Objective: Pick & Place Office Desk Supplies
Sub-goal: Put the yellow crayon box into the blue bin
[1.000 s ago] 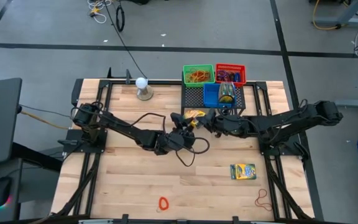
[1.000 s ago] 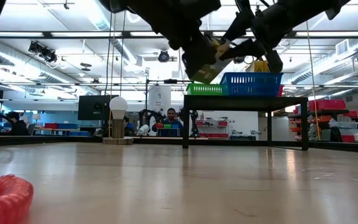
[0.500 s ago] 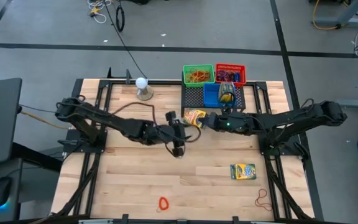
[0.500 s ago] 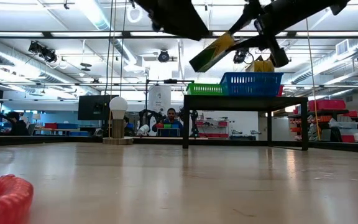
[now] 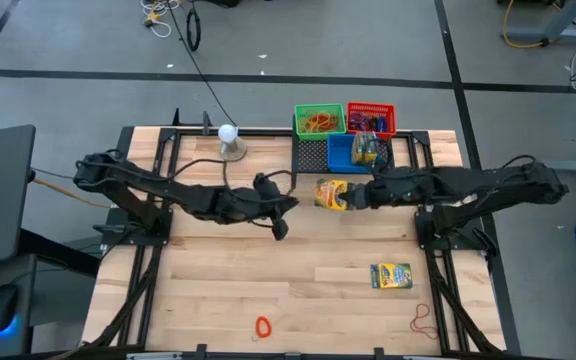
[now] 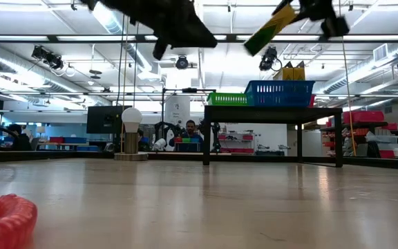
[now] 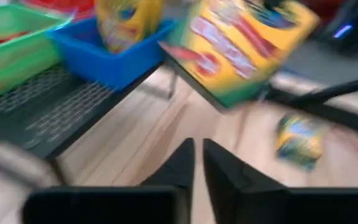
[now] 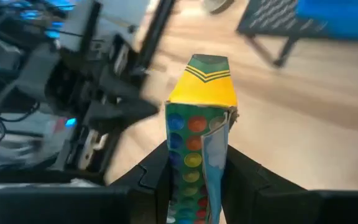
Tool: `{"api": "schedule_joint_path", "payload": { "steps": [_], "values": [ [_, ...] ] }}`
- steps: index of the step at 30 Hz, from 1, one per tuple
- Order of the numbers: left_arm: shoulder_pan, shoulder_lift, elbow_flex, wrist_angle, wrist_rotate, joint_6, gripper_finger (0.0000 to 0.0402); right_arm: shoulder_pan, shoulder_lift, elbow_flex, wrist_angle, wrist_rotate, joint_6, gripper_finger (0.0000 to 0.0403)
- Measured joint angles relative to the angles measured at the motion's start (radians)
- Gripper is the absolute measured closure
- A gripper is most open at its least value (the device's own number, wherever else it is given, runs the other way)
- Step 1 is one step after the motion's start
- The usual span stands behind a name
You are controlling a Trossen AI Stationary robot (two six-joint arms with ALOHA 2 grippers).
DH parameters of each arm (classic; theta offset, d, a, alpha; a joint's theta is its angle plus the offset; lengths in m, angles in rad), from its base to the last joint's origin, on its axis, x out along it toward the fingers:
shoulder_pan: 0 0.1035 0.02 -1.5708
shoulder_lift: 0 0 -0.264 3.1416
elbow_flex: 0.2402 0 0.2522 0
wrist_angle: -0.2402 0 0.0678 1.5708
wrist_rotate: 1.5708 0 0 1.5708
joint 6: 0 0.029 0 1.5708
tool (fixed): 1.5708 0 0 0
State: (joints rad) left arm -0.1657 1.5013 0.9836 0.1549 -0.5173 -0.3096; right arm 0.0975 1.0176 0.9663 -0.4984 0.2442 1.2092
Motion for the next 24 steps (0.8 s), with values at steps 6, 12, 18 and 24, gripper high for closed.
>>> {"api": "schedule_joint_path", "payload": {
  "steps": [6, 12, 18, 24],
  "values": [
    [0.056, 0.0, -0.241, 0.555, 0.221, 0.029, 0.0395, -0.05, 0.115, 0.356, -0.431, 0.066, 0.04, 0.0293],
    [0.105, 0.0, -0.382, 0.83, 0.245, -0.015, 0.0396, -0.217, 0.307, 0.661, -0.748, 0.015, -0.013, 0.0293],
    [0.107, 0.0, -0.399, 0.826, 0.246, 0.014, 0.0393, -0.39, 0.514, 0.883, -0.958, -0.039, -0.2, 0.0293],
    [0.106, 0.0, -0.399, 0.821, 0.249, 0.013, 0.0392, -0.512, 0.636, 1.002, -1.025, -0.067, -0.365, 0.0293]
  ]
}}
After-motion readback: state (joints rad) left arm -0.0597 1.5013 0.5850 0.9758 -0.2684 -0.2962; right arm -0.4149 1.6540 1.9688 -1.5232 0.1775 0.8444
